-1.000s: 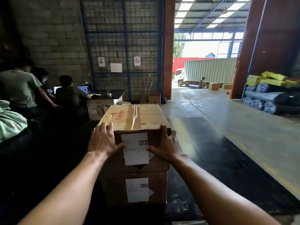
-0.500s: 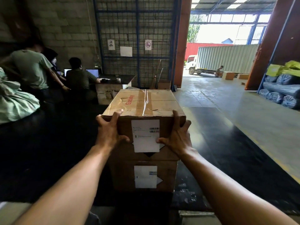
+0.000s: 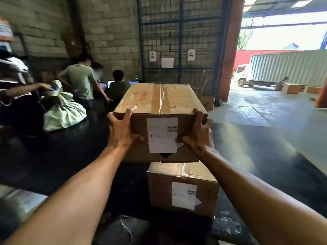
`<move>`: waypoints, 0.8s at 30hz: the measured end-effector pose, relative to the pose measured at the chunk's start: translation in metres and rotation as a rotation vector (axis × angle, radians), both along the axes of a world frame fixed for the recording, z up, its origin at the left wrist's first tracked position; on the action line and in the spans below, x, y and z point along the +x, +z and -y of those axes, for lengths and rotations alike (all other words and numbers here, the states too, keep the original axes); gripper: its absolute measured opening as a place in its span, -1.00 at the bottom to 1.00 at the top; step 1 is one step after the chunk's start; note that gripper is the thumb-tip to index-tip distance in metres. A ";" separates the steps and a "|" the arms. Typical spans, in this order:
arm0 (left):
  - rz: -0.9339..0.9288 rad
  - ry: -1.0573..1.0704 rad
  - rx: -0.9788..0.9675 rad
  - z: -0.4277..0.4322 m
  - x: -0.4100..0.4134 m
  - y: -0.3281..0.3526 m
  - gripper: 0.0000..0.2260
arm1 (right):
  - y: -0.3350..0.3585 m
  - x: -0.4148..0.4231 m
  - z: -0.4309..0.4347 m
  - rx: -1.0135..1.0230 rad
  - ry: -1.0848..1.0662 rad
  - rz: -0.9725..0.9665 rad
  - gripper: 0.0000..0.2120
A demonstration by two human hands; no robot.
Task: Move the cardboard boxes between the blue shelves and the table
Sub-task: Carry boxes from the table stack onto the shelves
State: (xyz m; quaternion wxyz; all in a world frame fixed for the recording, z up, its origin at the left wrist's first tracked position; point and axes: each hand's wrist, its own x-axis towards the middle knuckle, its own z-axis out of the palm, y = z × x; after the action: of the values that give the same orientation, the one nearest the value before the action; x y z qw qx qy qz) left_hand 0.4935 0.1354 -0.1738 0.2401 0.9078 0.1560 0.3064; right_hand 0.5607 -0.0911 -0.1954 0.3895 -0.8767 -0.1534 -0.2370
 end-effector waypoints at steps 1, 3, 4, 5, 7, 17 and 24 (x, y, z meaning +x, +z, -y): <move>0.008 0.037 0.007 -0.011 -0.008 0.006 -0.05 | 0.005 0.001 -0.013 0.011 0.040 0.007 -0.07; 0.015 0.131 0.026 -0.032 -0.027 0.017 -0.04 | 0.013 0.002 -0.042 0.024 0.127 0.018 -0.05; 0.013 0.185 0.036 -0.042 -0.038 0.020 -0.04 | 0.016 0.003 -0.057 0.028 0.176 0.013 -0.05; 0.011 0.240 0.044 -0.050 -0.049 0.024 -0.04 | 0.018 0.004 -0.073 0.033 0.225 0.005 -0.04; 0.004 0.352 0.057 -0.066 -0.071 0.029 -0.05 | 0.022 0.004 -0.105 0.041 0.329 -0.012 -0.03; 0.003 1.051 0.002 -0.052 -0.173 0.022 -0.03 | 0.027 -0.028 -0.208 -0.010 0.954 -0.051 0.01; -0.027 1.419 0.005 0.047 -0.254 0.024 -0.01 | 0.025 -0.100 -0.190 -0.032 1.315 -0.071 0.04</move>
State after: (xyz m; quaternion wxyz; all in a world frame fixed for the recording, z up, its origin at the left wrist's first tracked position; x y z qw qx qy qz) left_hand 0.2393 0.0880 -0.1499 -0.0214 0.5913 0.7121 0.3779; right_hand 0.4604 0.0985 -0.1704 0.4450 -0.6132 -0.6475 0.0816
